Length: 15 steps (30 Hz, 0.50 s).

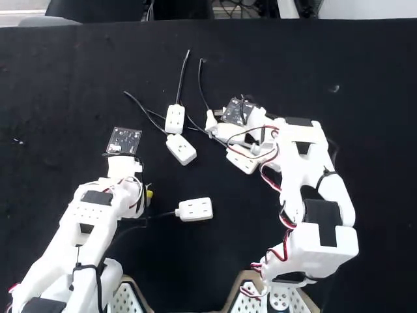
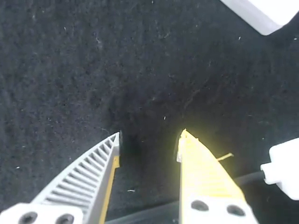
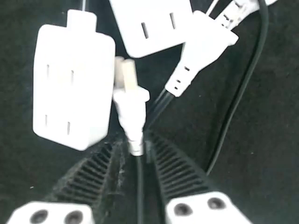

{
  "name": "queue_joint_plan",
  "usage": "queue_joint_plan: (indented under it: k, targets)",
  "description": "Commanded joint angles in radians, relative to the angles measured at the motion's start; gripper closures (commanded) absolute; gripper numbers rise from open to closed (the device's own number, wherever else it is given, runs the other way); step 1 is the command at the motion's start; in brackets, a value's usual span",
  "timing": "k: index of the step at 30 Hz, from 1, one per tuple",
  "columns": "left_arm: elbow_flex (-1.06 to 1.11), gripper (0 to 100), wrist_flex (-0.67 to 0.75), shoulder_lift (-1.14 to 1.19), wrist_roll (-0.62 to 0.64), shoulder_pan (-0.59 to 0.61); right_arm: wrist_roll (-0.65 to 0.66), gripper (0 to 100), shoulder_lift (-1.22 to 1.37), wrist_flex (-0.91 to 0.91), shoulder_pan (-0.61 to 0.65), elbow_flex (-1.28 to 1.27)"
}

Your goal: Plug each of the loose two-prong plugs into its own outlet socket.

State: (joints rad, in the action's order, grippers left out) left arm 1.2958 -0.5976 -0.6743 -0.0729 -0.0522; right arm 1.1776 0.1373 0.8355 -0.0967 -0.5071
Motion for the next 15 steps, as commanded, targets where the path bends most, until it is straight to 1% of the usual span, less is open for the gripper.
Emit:
queue_joint_plan:
  k: [1, 5, 9, 12, 15]
  targets:
    - [-0.007, 80, 0.015, -0.012, 0.000, -0.012, -0.044, 98.8, -0.024, -0.006, -0.052, 0.030]
    - [-0.007, 80, 0.015, -0.012, 0.000, -0.012, -0.118, 98.8, -0.124, -0.003, -0.112, 0.030]
    - [-0.007, 80, 0.017, -0.012, 0.000, -0.012, -0.212, 98.8, -0.245, 0.055, -0.147, 0.030]
    - [-0.007, 80, 0.017, -0.012, 0.000, -0.012, -0.265, 98.8, -0.311, 0.143, -0.152, 0.030]
    - [-0.007, 80, 0.017, -0.012, 0.000, -0.012, -0.288, 98.8, -0.374, 0.288, -0.140, 0.031]
